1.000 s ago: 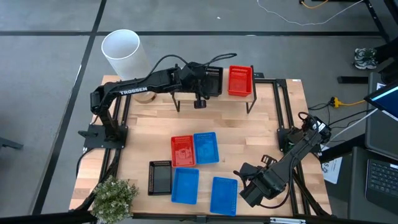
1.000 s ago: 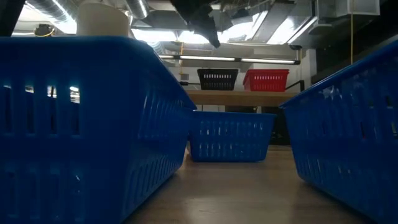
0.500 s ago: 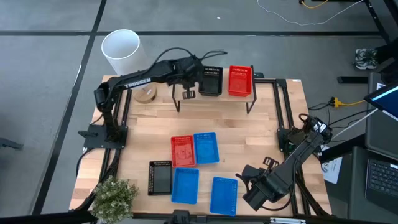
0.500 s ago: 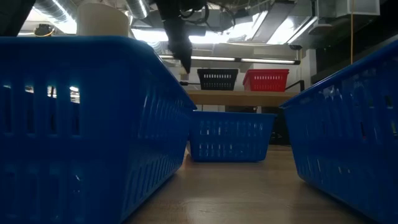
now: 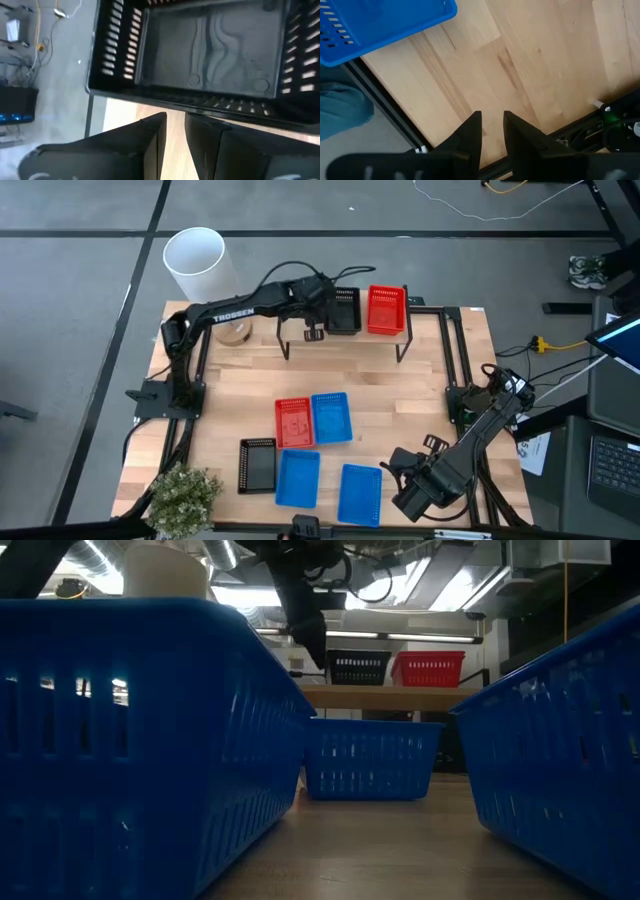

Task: Stack baskets on shelf by color
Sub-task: Stack the top black bin on top of the other black bin on the shelf

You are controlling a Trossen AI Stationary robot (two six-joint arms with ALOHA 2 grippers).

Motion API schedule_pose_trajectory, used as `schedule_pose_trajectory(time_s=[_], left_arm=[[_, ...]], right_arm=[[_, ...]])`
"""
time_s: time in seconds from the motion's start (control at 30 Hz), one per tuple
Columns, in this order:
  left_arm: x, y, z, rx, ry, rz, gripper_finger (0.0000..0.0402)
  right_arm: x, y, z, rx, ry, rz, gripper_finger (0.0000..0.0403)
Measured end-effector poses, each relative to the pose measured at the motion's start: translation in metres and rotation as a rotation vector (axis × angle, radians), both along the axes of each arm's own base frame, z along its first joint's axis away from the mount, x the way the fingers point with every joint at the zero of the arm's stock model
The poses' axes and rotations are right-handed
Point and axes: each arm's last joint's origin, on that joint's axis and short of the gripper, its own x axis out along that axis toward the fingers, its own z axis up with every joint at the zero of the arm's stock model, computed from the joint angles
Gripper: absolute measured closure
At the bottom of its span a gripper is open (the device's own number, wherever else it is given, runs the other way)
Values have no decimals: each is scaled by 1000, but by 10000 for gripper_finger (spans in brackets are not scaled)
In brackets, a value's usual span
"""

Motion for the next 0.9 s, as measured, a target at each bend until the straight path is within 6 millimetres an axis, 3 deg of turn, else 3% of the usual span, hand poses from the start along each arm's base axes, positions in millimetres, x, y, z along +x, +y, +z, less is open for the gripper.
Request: schedule_pose_trajectory(time_s=[0.43, 0.9], left_arm=[[-1, -1, 4, 98, 37, 51, 339], [-7, 31, -6, 77, 52, 24, 339]], right_arm=[[0, 0, 0, -14, -19, 3, 324], [0, 0, 0, -14, -20, 3, 324]])
